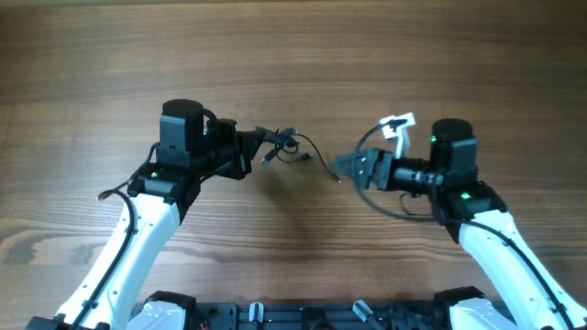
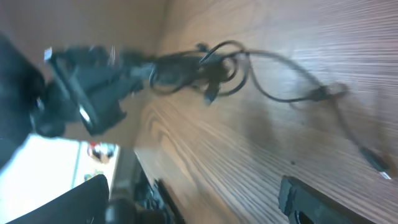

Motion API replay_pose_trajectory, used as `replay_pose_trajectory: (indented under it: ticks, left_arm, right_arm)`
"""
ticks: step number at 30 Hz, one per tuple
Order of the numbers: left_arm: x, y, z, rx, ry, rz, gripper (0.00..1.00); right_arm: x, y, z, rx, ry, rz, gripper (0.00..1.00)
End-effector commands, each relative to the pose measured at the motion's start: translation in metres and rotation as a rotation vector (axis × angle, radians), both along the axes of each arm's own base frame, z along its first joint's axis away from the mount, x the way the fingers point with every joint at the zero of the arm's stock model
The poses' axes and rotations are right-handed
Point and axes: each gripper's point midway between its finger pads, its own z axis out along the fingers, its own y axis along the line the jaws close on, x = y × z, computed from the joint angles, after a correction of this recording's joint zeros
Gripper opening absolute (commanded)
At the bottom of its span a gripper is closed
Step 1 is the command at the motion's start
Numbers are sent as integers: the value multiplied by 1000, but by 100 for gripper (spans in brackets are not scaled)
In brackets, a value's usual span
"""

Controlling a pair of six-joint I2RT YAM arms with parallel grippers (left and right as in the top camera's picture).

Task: Untangle cables

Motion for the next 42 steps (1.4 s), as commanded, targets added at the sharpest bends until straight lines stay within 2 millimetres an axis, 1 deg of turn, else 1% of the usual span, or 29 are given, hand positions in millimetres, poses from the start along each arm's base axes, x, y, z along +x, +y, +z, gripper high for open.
replay_pose_trajectory:
  ticks: [1, 3, 4, 5, 6, 7, 8, 9, 10, 11, 12, 13, 14, 16, 17, 19, 22, 23, 24, 27, 28, 29, 30, 31, 32, 33, 34, 36, 42]
  left_arm:
    - [5, 3, 10, -122, 112, 159, 4]
    - [5, 3, 10, -142, 134, 180, 4]
    - [5, 3, 10, -153, 147, 191, 4]
    - [5, 3, 10, -159, 154, 198, 4]
    - [4, 4, 9, -159, 162, 199, 4]
    - [3, 4, 8, -157, 168, 200, 4]
    - [1, 4, 6, -154, 177, 201, 4]
    - [0, 4, 5, -154, 185, 198, 4]
    - [-1, 3, 5, -158, 190, 191, 4]
    - [-2, 2, 5, -159, 188, 184, 4]
    - [-3, 0, 6, -167, 192, 173, 4]
    - [-5, -2, 7, -177, 196, 160, 4]
    - [-5, -3, 8, -181, 198, 154, 4]
    - [-6, -4, 8, -183, 199, 150, 4]
    - [-6, -5, 8, -185, 200, 145, 4]
    - [-11, -13, 9, -186, 204, 119, 4]
    - [-12, -16, 8, -183, 204, 111, 4]
    - [-12, -16, 8, -183, 204, 111, 4]
    - [-12, -16, 8, -183, 204, 110, 4]
    - [-14, -18, 9, -192, 208, 98, 4]
    - [-14, -18, 9, -191, 208, 98, 4]
    - [-12, -15, 9, -187, 206, 109, 4]
    - [-9, -10, 7, -175, 198, 132, 4]
    - [-6, -5, 7, -158, 180, 142, 4]
    - [-1, 4, 6, -154, 173, 166, 4]
    - [1, 10, 6, -148, 163, 175, 4]
    - [2, 13, 7, -153, 162, 178, 4]
    - [0, 8, 8, -157, 163, 156, 4]
    - [-9, -11, 8, -154, 167, 99, 4]
  right_arm:
    - [-13, 28, -6, -77, -61, 46, 86]
    - [-15, 44, -9, -126, -103, 34, 81]
    - [-9, 47, -12, -172, -143, -7, 80]
    - [-1, 46, -15, -227, -182, -64, 81]
    - [18, 34, -19, -331, -239, -212, 77]
    - [28, 26, -19, -355, -232, -319, 65]
    - [34, 23, -16, -331, -194, -404, 57]
    - [35, 23, -15, -299, -156, -440, 47]
    - [34, 24, -21, -202, 16, -528, 44]
    - [28, 30, -28, -97, 218, -585, 52]
    - [17, 42, -36, 13, 457, -605, 52]
    - [11, 52, -45, 69, 618, -618, 50]
    - [9, 56, -50, 84, 677, -622, 47]
    - [6, 71, -61, 116, 782, -571, 47]
    - [9, 77, -64, 125, 783, -552, 48]
    - [22, 84, -71, 154, 751, -547, 48]
    - [25, 86, -80, 149, 756, -549, 48]
    - [25, 86, -80, 150, 755, -549, 45]
    - [26, 88, -77, 161, 744, -543, 40]
    - [32, 85, -76, 171, 722, -569, 39]
    - [32, 85, -76, 170, 721, -571, 40]
    - [29, 86, -76, 166, 732, -543, 51]
    - [25, 89, -74, 166, 746, -508, 53]
    - [19, 92, -72, 166, 760, -458, 60]
    - [17, 91, -70, 170, 781, -431, 63]
    - [19, 86, -72, 168, 793, -442, 64]
    - [27, 78, -75, 169, 789, -487, 64]
    - [38, 70, -77, 186, 784, -555, 64]
    - [43, 71, -71, 225, 789, -577, 62]
